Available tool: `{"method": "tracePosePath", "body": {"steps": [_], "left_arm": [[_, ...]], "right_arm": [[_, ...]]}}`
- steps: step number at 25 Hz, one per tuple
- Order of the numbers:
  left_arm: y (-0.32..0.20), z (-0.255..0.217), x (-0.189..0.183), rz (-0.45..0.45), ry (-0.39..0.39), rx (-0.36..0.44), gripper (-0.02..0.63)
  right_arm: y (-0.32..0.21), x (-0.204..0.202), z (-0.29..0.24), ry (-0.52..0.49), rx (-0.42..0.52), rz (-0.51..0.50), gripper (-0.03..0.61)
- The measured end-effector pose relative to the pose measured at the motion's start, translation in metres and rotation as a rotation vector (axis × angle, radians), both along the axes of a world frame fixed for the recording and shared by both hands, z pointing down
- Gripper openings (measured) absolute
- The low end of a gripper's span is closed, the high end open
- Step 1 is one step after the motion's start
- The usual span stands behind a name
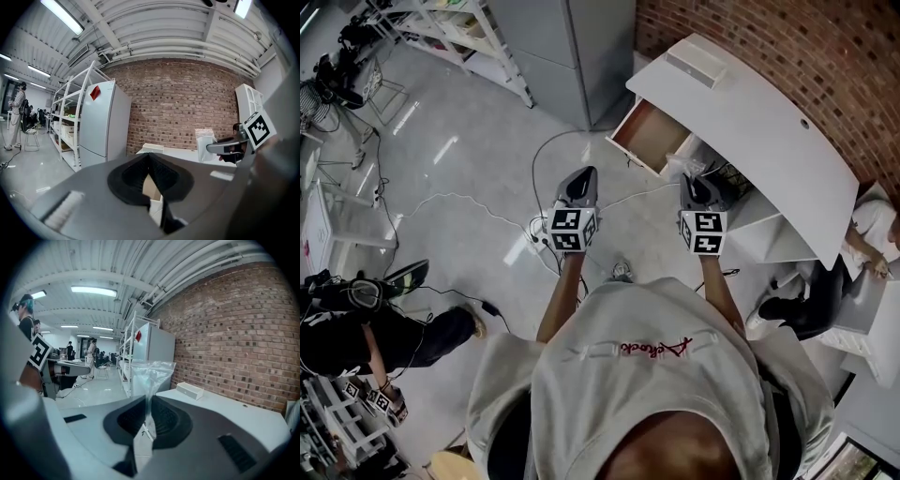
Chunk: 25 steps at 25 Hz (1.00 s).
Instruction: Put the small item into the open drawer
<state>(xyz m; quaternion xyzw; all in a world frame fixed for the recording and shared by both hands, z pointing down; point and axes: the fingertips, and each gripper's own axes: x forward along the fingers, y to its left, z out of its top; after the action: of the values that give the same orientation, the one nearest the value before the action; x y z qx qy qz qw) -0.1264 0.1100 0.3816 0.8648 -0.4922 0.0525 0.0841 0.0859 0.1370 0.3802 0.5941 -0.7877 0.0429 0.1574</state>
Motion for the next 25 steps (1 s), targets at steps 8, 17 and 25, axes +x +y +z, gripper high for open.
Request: {"method": "tracePosePath", "body": {"steps": [8,17,25], "left_arm": [[-0.072,0.004,-0.008,0.037,0.001,-0.002,0.009],[-0.104,0.015,0.004,0.111,-0.015,-0.021,0.009],[-0.116,0.03,0.019,0.136,-0.025,-0.054,0.009]], "right_arm": [[-0.064,-0.01,0.003,0.001,0.0,0.034,0.029],[-0.08,-0.002,0.02,-0.012,-0.026,0.102,0.029],[-0.09,0.01,0.033,-0.016,-0.053,0.116,0.029]]}}
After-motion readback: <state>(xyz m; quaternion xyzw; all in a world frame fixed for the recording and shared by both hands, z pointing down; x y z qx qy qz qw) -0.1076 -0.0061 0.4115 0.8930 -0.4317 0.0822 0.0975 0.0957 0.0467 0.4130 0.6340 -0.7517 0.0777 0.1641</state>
